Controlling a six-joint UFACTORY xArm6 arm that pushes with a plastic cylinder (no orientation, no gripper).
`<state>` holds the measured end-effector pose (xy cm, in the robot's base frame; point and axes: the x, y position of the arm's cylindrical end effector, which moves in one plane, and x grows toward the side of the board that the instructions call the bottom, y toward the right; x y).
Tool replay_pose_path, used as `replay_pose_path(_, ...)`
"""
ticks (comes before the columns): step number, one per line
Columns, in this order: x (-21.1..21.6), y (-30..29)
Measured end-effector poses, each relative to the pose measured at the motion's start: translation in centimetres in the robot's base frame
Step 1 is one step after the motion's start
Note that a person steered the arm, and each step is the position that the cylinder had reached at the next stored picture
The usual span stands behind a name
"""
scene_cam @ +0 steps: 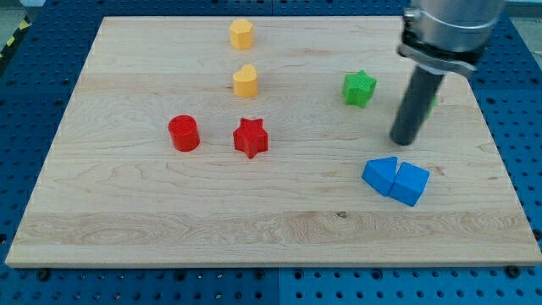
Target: Separate the triangle from cube
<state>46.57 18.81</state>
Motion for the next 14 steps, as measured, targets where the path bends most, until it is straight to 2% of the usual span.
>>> replay_pose_path(2, 6.8, 5.9)
replay_pose_path(3, 11.0, 3.3)
replay_pose_path(4, 11.4, -3.5)
replay_pose_path(5, 11.2, -5.0)
replay_pose_path(6, 10.8, -4.2)
replay_pose_path(8, 6.6, -3.4)
replay_pose_path(11, 4.0, -3.4)
replay_pose_path(13, 7.2, -3.5)
replay_pose_path(14, 7.0, -4.7)
